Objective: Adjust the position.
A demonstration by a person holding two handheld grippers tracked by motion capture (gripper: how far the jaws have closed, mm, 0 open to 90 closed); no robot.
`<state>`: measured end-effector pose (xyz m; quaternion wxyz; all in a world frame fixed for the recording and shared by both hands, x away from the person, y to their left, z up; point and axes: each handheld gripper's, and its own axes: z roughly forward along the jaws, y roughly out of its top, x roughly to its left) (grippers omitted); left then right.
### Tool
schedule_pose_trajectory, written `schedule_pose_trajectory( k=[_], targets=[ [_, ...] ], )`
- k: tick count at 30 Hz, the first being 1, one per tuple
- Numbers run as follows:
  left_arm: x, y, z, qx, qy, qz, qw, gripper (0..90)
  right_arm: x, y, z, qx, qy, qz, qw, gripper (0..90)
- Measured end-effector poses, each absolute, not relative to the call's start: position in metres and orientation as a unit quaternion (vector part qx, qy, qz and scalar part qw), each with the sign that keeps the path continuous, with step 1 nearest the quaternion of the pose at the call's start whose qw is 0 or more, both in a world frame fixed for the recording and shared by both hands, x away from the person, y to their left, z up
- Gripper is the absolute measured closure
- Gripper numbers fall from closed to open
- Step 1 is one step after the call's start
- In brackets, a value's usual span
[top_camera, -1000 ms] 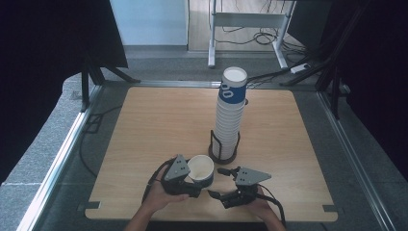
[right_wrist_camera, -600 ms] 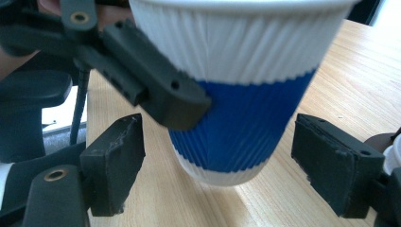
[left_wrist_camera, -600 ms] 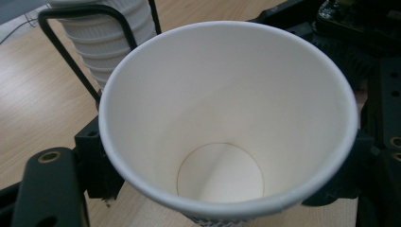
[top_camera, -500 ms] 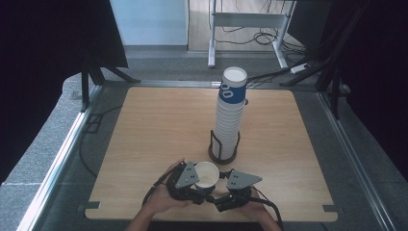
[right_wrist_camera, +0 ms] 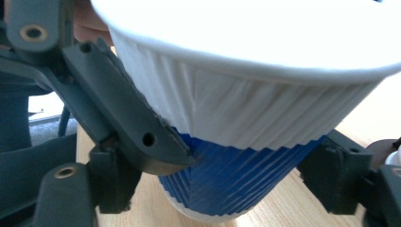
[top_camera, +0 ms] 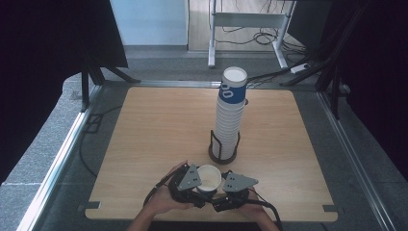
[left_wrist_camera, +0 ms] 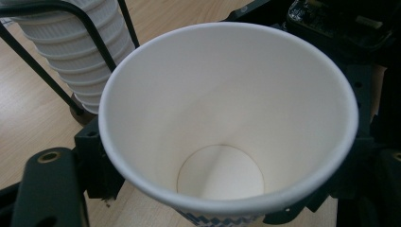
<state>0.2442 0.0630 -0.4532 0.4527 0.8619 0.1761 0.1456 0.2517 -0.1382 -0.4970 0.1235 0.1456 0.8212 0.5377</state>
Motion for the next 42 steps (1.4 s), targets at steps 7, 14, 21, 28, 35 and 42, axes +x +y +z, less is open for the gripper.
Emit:
schedule_pose_trajectory(
  k=[7,14,21,28,35,42],
  targets=[
    [0.245,0.064,-0.454,0.858,0.18,0.145,0.458,19.4,0.251,-0.139,-0.496,0.14,0.822,0.535,0.137,25.1],
    [0.245,0.065,-0.453,0.848,0.192,0.151,0.471,15.4,0.252,-0.141,-0.496,0.143,0.82,0.537,0.141,25.8],
    [0.244,0.079,-0.44,0.809,0.205,0.146,0.532,12.9,0.256,-0.151,-0.494,0.162,0.809,0.545,0.147,26.0],
    [0.249,0.098,-0.434,0.77,0.227,0.12,0.584,14.1,0.26,-0.163,-0.488,0.181,0.794,0.56,0.153,26.1],
    [0.257,0.107,-0.44,0.765,0.263,0.128,0.574,14.7,0.261,-0.171,-0.485,0.187,0.787,0.566,0.161,26.1],
    [0.261,0.103,-0.448,0.776,0.282,0.139,0.546,15.0,0.263,-0.181,-0.481,0.197,0.779,0.569,0.174,26.2]
  ],
)
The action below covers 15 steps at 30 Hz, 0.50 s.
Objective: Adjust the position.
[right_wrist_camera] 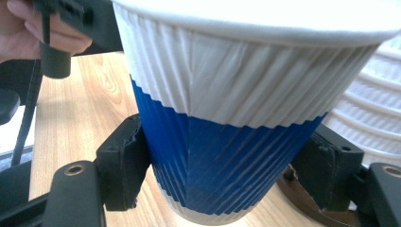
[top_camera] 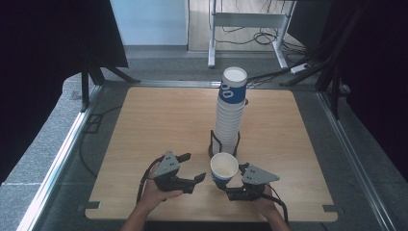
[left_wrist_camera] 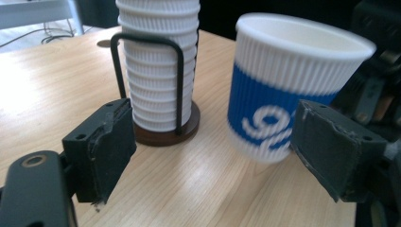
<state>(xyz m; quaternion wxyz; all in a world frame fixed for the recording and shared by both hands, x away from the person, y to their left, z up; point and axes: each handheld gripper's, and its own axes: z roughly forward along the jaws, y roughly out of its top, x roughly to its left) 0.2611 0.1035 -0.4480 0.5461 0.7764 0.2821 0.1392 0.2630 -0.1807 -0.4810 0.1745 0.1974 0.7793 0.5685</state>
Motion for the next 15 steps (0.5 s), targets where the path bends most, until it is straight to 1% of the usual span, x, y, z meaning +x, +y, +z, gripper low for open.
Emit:
schedule_pose_trajectory(
  k=[2,5,9,15],
  targets=[
    [0.261,0.102,-0.449,0.779,0.286,0.145,0.538,15.0,0.264,-0.184,-0.479,0.2,0.777,0.57,0.179,26.2],
    [0.262,0.103,-0.449,0.774,0.292,0.128,0.547,15.0,0.265,-0.193,-0.475,0.206,0.771,0.573,0.187,26.2],
    [0.262,0.103,-0.45,0.778,0.294,0.143,0.536,15.0,0.267,-0.207,-0.468,0.219,0.758,0.582,0.199,26.2],
    [0.263,0.101,-0.451,0.785,0.291,0.139,0.529,15.0,0.269,-0.223,-0.463,0.23,0.747,0.587,0.21,26.2]
  ],
)
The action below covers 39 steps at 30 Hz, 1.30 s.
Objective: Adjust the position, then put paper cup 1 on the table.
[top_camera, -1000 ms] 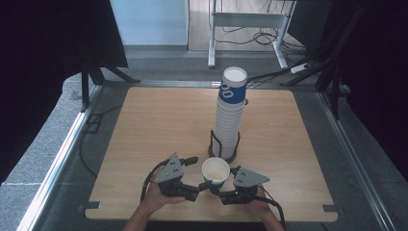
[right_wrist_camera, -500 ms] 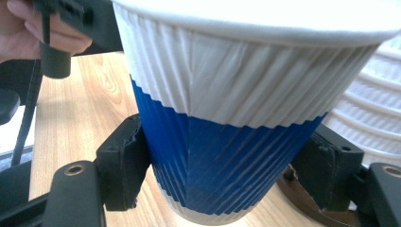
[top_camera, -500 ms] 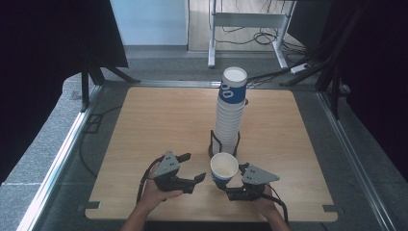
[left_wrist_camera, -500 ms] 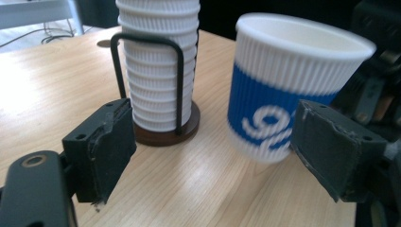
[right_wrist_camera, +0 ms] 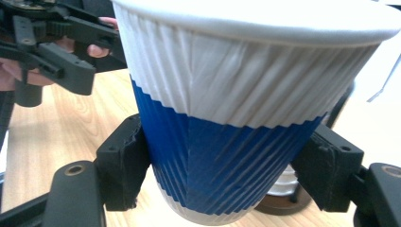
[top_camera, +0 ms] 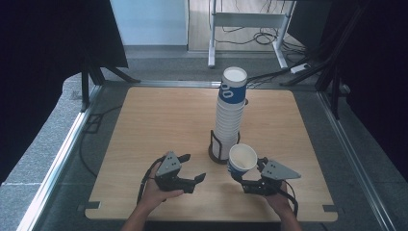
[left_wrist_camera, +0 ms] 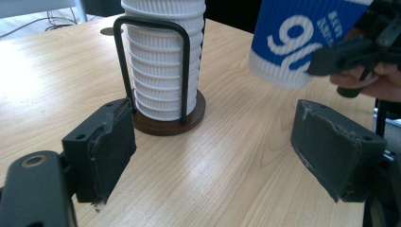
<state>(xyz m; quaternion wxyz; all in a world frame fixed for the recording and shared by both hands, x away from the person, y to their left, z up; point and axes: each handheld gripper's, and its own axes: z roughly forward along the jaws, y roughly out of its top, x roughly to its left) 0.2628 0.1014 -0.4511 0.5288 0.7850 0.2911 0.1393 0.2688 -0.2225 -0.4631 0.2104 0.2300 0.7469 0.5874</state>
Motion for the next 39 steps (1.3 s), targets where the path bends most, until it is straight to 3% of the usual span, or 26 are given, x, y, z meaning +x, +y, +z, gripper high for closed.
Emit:
schedule_pose_trajectory(
  k=[39],
  targets=[
    [0.263,0.096,-0.457,0.798,0.286,0.15,0.51,15.0,0.289,-0.289,-0.471,0.324,0.715,0.561,0.264,26.2]
  ],
)
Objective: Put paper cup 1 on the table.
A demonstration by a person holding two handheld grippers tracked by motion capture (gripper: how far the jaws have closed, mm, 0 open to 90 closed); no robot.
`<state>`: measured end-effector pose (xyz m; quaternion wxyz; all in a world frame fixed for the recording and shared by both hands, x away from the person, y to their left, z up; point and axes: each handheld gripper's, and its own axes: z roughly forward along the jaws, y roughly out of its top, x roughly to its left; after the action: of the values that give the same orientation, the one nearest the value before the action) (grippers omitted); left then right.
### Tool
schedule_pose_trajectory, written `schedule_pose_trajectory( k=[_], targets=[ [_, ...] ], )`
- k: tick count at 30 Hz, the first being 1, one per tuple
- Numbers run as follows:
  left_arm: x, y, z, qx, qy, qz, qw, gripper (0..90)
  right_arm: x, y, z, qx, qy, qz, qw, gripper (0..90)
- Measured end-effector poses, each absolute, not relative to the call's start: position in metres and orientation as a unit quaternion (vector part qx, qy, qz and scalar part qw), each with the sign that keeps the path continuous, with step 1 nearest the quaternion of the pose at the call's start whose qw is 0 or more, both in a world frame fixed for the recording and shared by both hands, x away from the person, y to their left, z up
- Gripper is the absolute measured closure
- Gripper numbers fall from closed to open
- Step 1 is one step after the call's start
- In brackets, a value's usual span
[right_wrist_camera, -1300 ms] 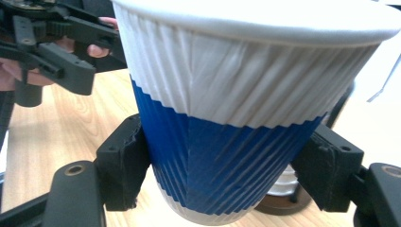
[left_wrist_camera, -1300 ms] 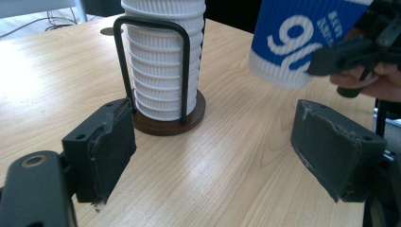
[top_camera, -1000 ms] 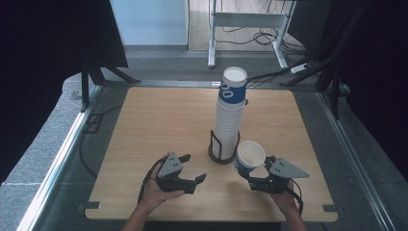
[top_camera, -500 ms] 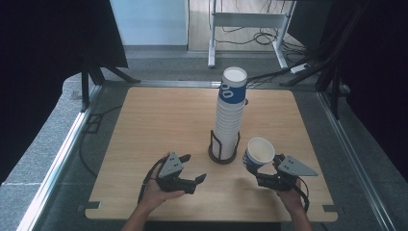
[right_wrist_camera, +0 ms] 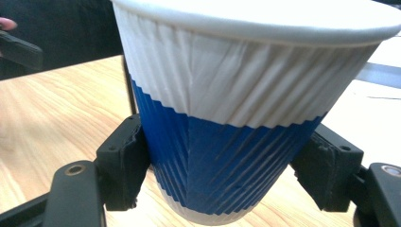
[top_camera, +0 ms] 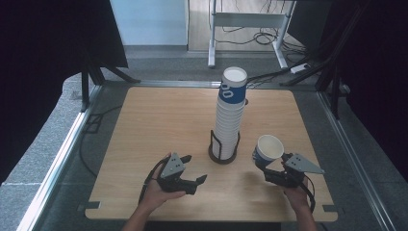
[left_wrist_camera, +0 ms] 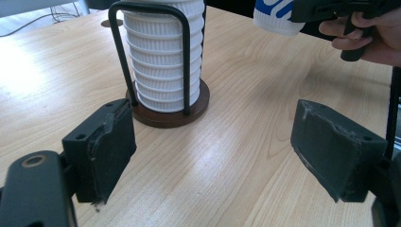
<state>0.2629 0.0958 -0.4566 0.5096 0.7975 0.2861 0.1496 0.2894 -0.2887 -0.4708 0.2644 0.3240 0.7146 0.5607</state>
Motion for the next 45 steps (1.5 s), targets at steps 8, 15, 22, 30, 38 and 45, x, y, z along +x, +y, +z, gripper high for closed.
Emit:
schedule_pose_trajectory(
  k=[8,15,22,30,38,45],
  targets=[
    [0.262,0.094,-0.458,0.8,0.285,0.151,0.506,15.0,0.295,-0.3,-0.478,0.349,0.716,0.535,0.282,26.3],
    [0.263,0.093,-0.459,0.802,0.285,0.15,0.503,15.0,0.301,-0.307,-0.482,0.367,0.717,0.516,0.29,26.3],
    [0.262,0.091,-0.46,0.804,0.283,0.15,0.501,15.0,0.314,-0.31,-0.488,0.39,0.718,0.502,0.284,26.3],
    [0.262,0.088,-0.461,0.808,0.28,0.151,0.496,15.0,0.334,-0.288,-0.498,0.384,0.745,0.473,0.271,26.2],
    [0.261,0.089,-0.461,0.808,0.279,0.153,0.496,15.1,0.34,-0.278,-0.51,0.387,0.77,0.432,0.266,26.2],
    [0.261,0.088,-0.461,0.809,0.277,0.15,0.496,15.1,0.342,-0.275,-0.513,0.386,0.78,0.416,0.262,25.9]
  ],
)
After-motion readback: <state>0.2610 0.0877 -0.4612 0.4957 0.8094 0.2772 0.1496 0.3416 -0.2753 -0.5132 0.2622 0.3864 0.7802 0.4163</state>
